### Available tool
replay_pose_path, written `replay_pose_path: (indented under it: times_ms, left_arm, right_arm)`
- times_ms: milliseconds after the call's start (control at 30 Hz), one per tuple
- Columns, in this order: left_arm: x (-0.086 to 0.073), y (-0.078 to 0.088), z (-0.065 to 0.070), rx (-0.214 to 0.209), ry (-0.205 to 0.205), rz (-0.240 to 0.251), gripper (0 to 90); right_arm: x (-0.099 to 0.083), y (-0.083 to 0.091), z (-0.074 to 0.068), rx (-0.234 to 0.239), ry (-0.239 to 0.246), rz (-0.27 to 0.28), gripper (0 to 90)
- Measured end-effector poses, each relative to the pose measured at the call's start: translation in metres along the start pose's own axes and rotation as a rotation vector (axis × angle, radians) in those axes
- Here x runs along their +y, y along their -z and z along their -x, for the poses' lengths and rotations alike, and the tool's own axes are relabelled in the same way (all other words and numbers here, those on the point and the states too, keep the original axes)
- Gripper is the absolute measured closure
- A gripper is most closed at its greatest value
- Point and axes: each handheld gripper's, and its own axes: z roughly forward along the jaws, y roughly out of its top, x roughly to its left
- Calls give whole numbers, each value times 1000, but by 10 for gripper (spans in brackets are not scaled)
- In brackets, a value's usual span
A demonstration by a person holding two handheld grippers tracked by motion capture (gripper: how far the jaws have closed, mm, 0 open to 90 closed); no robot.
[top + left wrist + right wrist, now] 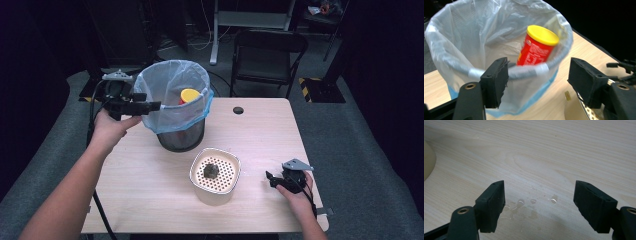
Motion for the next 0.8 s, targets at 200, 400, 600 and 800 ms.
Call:
replay_pose_path:
  times_ms: [200, 400, 600, 800]
  left_arm:
    - [-25, 10, 4, -22, -19, 5, 343]
    - [-53, 12, 4, -32, -14, 6, 359]
    - [-84, 8, 4, -19, -5, 12, 361]
    - [-117, -1, 1, -5, 9, 8, 356]
  right_arm:
    - [0, -1, -1, -5, 2, -5, 249]
    - [-1, -1, -1, -5, 9, -4, 249]
    - [-1, -2, -2, -11, -3, -12, 249]
    - [-1, -2, -2, -8, -2, -13, 249]
